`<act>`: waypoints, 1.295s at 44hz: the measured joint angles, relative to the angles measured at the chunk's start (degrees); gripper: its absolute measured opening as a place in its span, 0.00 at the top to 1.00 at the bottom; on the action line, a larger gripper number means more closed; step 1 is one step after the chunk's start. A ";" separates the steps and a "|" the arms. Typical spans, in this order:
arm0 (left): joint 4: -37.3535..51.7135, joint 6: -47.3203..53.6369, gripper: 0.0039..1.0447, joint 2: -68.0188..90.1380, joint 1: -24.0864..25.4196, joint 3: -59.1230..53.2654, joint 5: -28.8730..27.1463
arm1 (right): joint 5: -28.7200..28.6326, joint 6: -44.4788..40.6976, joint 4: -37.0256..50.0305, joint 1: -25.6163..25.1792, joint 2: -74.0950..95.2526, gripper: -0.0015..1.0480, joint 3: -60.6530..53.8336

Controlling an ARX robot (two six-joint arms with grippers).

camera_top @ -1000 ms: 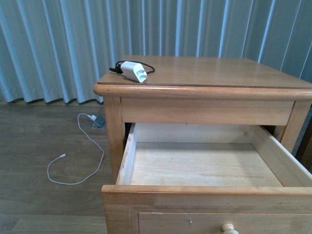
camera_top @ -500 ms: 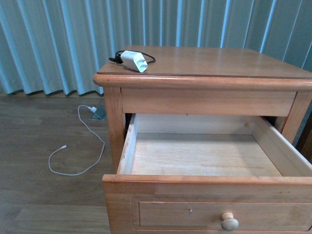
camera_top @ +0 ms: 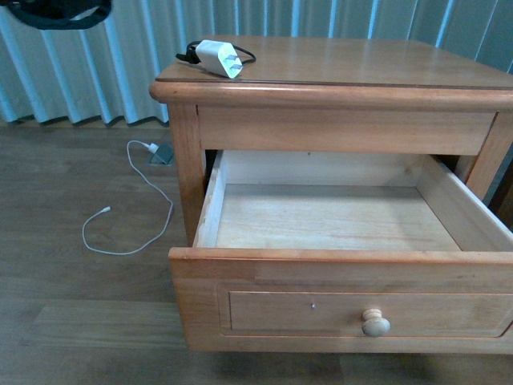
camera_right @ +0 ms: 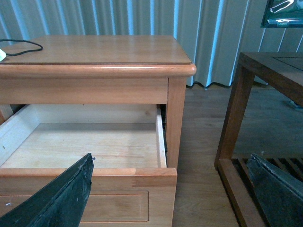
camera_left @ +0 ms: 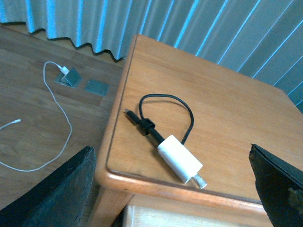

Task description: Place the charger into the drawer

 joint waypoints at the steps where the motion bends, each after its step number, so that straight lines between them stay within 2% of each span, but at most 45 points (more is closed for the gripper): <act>1: -0.26 -0.20 0.06 1.01 -0.02 1.07 0.13 | -0.02 0.00 0.00 0.00 0.00 0.08 0.00; 20: -5.81 -1.01 0.06 21.16 -0.72 21.57 1.99 | 0.00 0.00 0.00 0.00 0.00 0.08 0.00; 38: -9.35 0.63 0.06 26.97 -1.33 28.17 -0.76 | 0.00 0.00 0.00 0.00 0.00 0.08 0.00; 40: -9.66 0.94 0.08 27.30 -1.36 28.63 -0.76 | -0.02 0.00 0.00 0.00 0.00 0.08 0.00; 53: -11.78 3.98 0.66 28.44 -1.75 30.12 -1.42 | 0.00 0.00 0.00 0.00 0.00 0.08 0.00; 55: -11.26 4.04 0.74 28.30 -1.77 29.88 -1.66 | -0.02 0.00 0.00 0.00 0.00 0.08 0.00; 57: -10.21 4.02 0.77 27.76 -1.86 29.03 -1.38 | 0.00 0.00 0.00 0.00 0.00 0.08 0.00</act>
